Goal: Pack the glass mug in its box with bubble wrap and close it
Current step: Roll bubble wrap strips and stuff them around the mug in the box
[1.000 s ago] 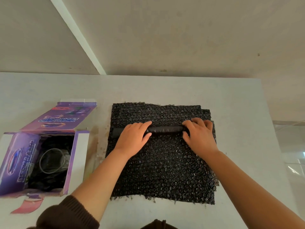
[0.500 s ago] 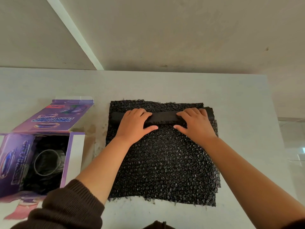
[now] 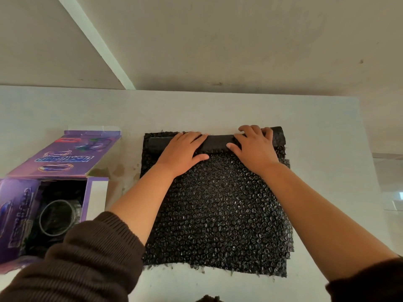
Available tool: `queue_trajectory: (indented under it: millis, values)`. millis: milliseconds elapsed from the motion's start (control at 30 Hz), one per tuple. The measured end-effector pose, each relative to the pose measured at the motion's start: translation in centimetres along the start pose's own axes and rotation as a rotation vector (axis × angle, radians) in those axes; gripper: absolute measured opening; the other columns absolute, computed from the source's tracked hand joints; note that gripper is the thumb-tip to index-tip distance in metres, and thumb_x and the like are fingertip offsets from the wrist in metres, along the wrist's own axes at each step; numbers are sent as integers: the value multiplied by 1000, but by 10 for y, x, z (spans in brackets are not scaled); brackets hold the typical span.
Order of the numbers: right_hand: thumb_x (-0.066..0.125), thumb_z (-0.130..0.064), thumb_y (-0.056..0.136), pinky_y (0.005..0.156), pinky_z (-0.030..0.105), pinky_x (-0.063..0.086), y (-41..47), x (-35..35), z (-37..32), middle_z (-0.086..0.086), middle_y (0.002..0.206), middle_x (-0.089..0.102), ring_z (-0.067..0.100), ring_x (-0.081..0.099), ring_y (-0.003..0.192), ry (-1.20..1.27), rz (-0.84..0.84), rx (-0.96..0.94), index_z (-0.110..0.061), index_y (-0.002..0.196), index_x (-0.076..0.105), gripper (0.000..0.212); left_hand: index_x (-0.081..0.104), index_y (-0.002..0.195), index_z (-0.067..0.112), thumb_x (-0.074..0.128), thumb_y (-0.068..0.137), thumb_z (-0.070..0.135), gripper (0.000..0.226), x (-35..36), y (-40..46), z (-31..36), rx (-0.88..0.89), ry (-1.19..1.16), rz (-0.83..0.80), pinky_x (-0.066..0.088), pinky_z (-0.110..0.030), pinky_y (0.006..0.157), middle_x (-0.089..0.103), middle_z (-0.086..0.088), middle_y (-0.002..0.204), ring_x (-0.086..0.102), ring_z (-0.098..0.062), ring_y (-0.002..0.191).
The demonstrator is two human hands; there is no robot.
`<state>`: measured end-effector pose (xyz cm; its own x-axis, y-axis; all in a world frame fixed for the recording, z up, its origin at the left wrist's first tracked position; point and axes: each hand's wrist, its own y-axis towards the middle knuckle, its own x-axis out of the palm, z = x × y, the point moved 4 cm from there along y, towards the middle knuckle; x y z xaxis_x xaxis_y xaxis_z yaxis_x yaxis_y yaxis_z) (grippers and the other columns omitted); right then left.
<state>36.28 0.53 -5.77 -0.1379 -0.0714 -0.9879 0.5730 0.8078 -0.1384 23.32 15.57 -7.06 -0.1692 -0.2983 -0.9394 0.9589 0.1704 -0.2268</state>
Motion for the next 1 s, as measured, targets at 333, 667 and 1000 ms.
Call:
queue_trajectory:
  millis: [333, 667, 1000]
  values:
    - [58, -20, 90, 99, 46, 35, -12, -4, 10, 4, 121, 64, 25, 58, 113, 51, 154, -117, -16, 123, 58, 33, 33, 145, 17, 37, 100, 35, 48, -9, -1, 1, -12, 69, 126, 16, -41, 116, 38, -5, 148, 30, -21, 139]
    - [53, -17, 86, 86, 38, 47, -35, -68, -14, 4, 105, 71, 23, 68, 94, 138, 570, -144, -12, 106, 68, 25, 48, 136, 15, 60, 90, 33, 51, -70, -30, 39, -54, 114, 404, 47, -51, 94, 58, -9, 130, 57, -28, 117]
    - [71, -27, 82, 79, 38, 53, -104, -83, -52, 3, 102, 72, 22, 69, 85, 300, 480, -195, -15, 110, 65, 31, 55, 130, 27, 54, 93, 38, 39, -93, -87, 70, -181, -315, 253, 45, -30, 93, 61, 1, 127, 57, -16, 114]
